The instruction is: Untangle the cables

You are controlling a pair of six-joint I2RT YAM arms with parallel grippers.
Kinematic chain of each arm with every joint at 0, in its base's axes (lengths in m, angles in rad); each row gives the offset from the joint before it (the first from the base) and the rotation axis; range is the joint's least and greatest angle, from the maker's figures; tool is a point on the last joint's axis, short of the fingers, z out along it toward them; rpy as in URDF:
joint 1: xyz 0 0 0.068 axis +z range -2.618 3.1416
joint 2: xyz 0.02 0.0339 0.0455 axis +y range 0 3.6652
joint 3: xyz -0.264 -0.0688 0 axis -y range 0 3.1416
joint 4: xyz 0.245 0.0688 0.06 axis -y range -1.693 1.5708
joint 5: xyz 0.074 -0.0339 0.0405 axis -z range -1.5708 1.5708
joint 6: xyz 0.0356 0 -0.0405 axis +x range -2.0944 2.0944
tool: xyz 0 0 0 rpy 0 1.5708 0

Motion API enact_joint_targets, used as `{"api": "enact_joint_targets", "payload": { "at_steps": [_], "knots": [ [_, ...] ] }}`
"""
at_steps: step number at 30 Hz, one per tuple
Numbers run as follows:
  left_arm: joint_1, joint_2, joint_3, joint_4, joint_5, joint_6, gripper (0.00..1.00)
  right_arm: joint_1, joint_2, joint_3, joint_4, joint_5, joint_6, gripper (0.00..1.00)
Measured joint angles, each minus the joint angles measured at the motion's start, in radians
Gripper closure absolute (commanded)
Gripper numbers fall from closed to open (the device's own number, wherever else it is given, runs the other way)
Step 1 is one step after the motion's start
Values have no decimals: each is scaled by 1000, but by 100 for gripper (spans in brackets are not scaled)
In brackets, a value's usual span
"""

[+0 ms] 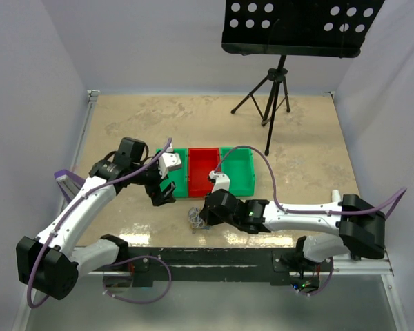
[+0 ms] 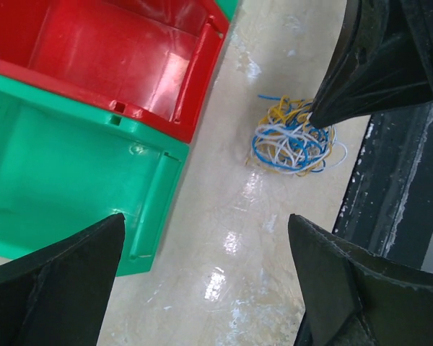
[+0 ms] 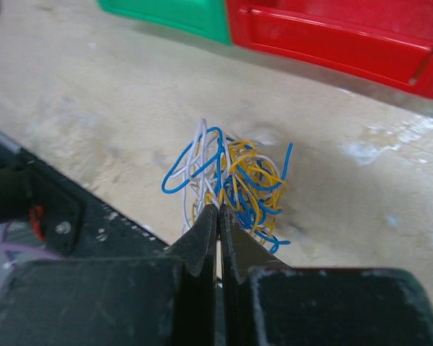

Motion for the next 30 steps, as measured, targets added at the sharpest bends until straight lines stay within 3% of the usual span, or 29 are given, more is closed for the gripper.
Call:
{"api": "enact_joint_targets", "payload": {
  "at_steps": [8,19,26,30],
  "knots": [
    [-5,-11,-21,-15,137,54,1,13,-40,7,61,-29,-41,100],
    [-17,43,-56,32,191,87,0,24,-40,11,122,-65,-95,100],
    [-19,-50,-79,8,195,342,0,31,-29,31,133,-85,-139,100],
    [-20,-50,-67,-69,243,511,14,34,-11,55,134,-99,-169,100]
  ]
}}
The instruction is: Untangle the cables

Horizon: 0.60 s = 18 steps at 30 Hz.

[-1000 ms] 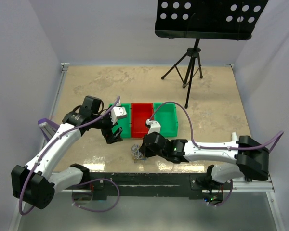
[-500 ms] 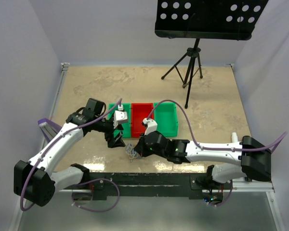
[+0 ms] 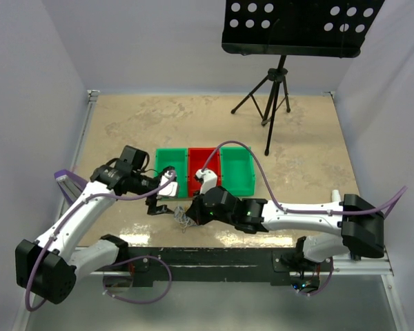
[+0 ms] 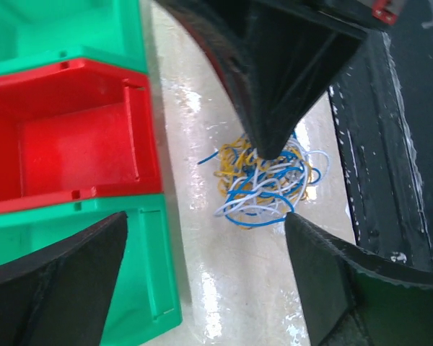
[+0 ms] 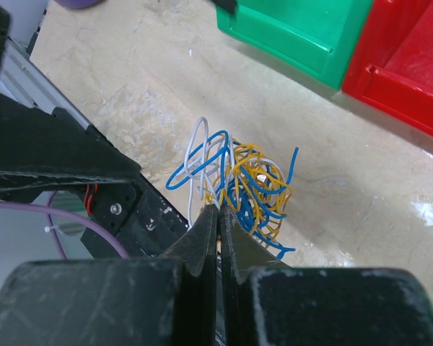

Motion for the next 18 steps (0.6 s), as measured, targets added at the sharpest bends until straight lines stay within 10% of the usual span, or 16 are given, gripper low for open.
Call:
{"api": "enact_joint_targets", "payload": {
  "at_steps": [18],
  "knots": [
    [-1,119,71,-224,61,302,90,3,18,35,14,-3,-42,100]
  ]
}}
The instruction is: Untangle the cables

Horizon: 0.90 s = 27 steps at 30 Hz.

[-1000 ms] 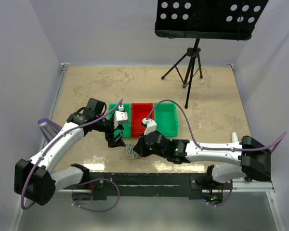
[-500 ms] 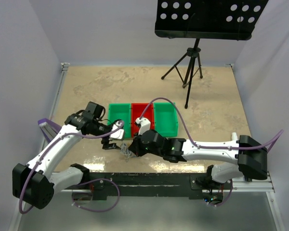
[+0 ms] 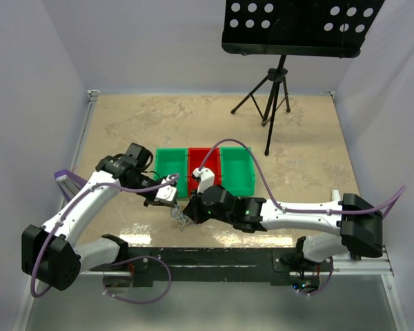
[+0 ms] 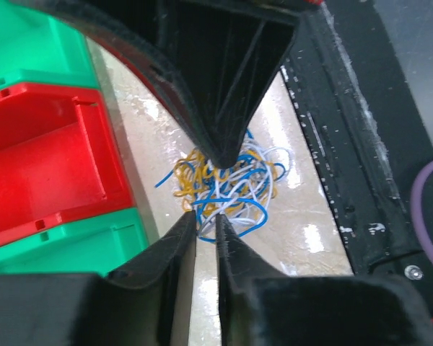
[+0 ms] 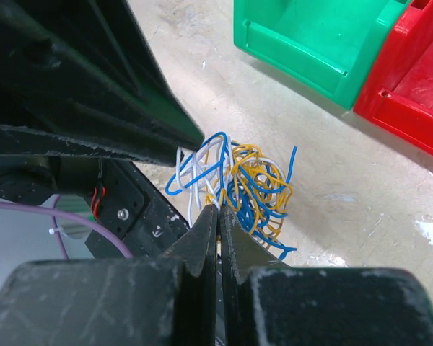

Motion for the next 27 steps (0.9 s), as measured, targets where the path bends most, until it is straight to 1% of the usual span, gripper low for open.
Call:
{"api": "enact_joint_targets", "payload": {
  "at_steps": [1,4,6,9,10,12,15,20,27],
  "knots": [
    [0,3,6,-16,5,8,100,0,2,3,0,0,-1,100],
    [0,16,16,-53,13,32,100,0,13,16,0,1,-2,100],
    [0,19,18,-74,13,39,100,0,21,24,3,2,-2,97],
    [0,18,19,-101,13,50,100,0,22,25,2,5,0,80],
    [0,16,19,-108,12,51,100,0,23,26,2,6,1,70],
    [0,9,18,-113,7,55,100,0,22,26,2,15,6,55],
    [0,-28,-11,-89,-12,56,100,0,23,26,-6,32,18,41],
    [-1,-107,-107,-24,-73,52,100,0,21,2,-17,56,50,40],
    [-1,-115,-165,48,-162,53,100,0,29,-63,-78,82,100,41]
  ]
}}
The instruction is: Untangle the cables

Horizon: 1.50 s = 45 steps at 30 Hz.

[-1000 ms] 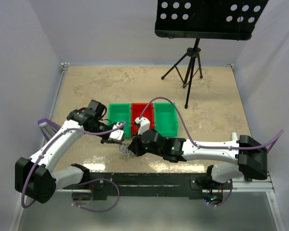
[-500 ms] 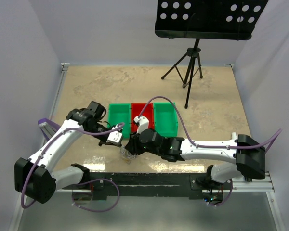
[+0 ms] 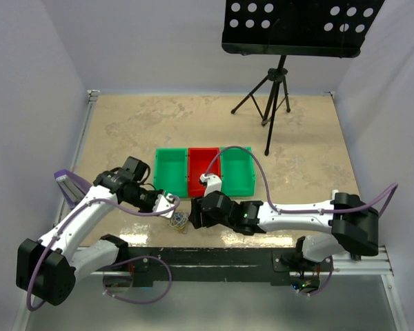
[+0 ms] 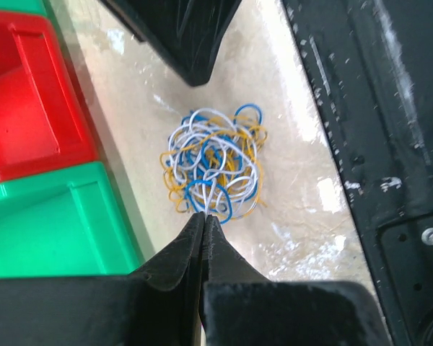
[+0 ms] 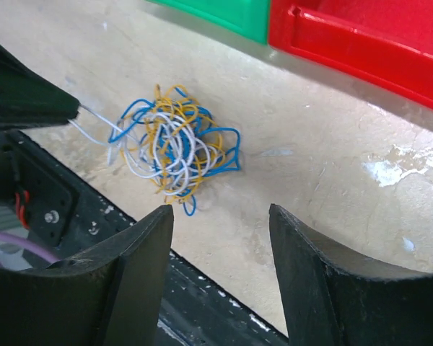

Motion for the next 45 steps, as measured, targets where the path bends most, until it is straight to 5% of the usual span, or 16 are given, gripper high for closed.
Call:
{"api": "enact_joint_targets", "payload": {
  "at_steps": [19,41,45],
  "knots": [
    [0,-73,-143,147,-260,5,100,0,192,42,39,-3,-28,46],
    [0,-41,-211,297,-343,3,100,0,290,101,146,-82,-187,60],
    [0,-41,-225,307,-351,1,100,0,303,101,172,-91,-195,72]
  ]
}}
